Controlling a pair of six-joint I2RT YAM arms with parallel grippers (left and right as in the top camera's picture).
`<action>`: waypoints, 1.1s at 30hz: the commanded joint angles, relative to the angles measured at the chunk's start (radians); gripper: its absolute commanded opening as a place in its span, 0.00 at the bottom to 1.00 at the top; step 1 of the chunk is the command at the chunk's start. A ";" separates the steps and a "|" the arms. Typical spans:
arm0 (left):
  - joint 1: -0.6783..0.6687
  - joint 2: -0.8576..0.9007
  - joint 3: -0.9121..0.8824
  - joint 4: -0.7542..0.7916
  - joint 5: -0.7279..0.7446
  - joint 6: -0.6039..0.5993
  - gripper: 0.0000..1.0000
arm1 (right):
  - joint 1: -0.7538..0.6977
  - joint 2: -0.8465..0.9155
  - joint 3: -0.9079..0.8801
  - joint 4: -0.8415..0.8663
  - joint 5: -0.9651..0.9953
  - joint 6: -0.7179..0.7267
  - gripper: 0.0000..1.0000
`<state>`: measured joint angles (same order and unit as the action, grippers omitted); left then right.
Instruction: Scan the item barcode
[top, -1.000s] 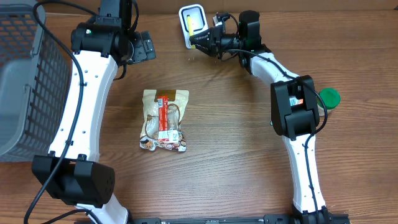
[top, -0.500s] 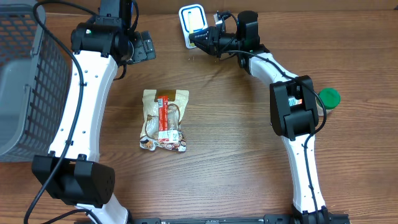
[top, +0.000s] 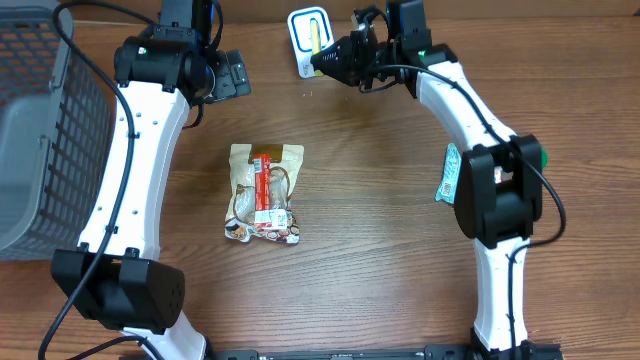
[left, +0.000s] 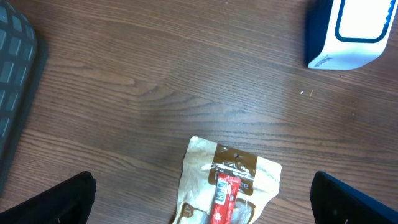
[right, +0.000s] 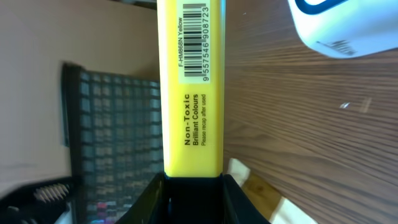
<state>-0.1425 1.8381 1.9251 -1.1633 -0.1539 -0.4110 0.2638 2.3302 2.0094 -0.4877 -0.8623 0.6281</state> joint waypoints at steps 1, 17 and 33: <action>-0.002 -0.026 0.021 0.000 -0.006 0.015 1.00 | 0.027 -0.087 0.008 -0.104 0.175 -0.303 0.04; -0.002 -0.026 0.021 0.000 -0.006 0.015 1.00 | 0.152 -0.125 0.006 -0.682 0.827 -0.708 0.04; -0.002 -0.026 0.021 0.000 -0.006 0.015 1.00 | 0.169 -0.131 -0.034 -0.768 0.912 -0.581 0.04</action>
<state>-0.1425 1.8381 1.9255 -1.1633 -0.1535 -0.4110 0.4217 2.2383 1.9854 -1.2552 -0.0109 -0.0280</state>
